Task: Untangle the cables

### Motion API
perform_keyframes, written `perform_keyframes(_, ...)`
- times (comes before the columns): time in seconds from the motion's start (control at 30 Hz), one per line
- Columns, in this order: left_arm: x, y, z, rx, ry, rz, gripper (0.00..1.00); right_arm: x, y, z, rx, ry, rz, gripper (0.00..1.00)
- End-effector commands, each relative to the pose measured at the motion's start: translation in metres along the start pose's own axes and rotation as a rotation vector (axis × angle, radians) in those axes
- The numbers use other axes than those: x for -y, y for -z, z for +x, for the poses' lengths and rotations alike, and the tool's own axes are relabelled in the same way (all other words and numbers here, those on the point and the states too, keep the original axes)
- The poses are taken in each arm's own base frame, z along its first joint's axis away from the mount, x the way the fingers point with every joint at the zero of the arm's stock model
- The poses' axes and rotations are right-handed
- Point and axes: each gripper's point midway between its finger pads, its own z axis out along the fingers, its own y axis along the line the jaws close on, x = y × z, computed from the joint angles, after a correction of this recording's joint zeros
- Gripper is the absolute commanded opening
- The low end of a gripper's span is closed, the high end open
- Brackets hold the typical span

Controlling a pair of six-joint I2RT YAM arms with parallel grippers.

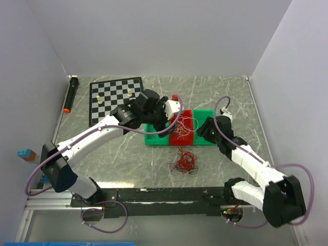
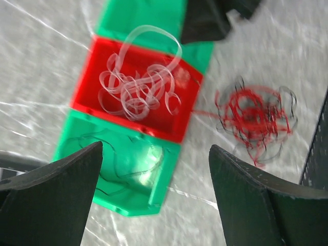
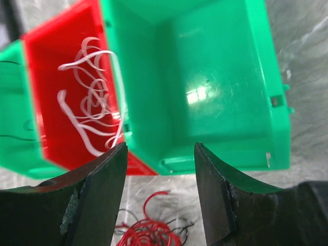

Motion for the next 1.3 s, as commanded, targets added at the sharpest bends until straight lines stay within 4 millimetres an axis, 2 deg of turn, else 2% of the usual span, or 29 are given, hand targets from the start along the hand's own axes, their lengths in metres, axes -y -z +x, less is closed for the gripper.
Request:
perform_keyframes(0.0,0.010,0.007,-0.002,0.005,-0.050,0.044,0.89,-0.028,-0.016,-0.034,0.084,-0.015,-0.061,0.61)
perform_keyframes(0.13,0.011,0.014,0.001,0.003,-0.066,0.035,0.88,-0.035,-0.030,-0.038,0.082,-0.011,-0.068,0.57)
perform_keyframes(0.27,0.011,0.018,0.008,-0.004,-0.074,0.023,0.88,-0.040,-0.033,-0.038,0.079,-0.006,-0.076,0.55)
perform_keyframes(0.53,0.014,0.019,0.007,0.001,-0.075,0.034,0.87,-0.038,-0.018,-0.046,0.120,0.012,-0.072,0.50)
perform_keyframes(0.6,0.012,0.019,0.005,0.004,-0.079,0.029,0.86,-0.030,-0.011,-0.048,0.135,-0.001,-0.034,0.48)
perform_keyframes(0.73,0.011,0.019,0.000,0.013,-0.084,0.031,0.86,-0.041,0.000,-0.053,0.163,-0.007,-0.101,0.48)
perform_keyframes(0.9,0.010,0.018,-0.004,0.022,-0.081,0.029,0.86,-0.044,-0.009,-0.048,0.107,-0.025,-0.082,0.50)
perform_keyframes(1.1,0.007,0.018,-0.007,0.026,-0.085,0.017,0.86,-0.037,-0.023,-0.040,0.078,-0.012,-0.042,0.50)
perform_keyframes(1.27,0.006,0.017,-0.008,0.029,-0.080,0.013,0.86,-0.038,-0.035,-0.041,0.090,-0.007,-0.052,0.44)
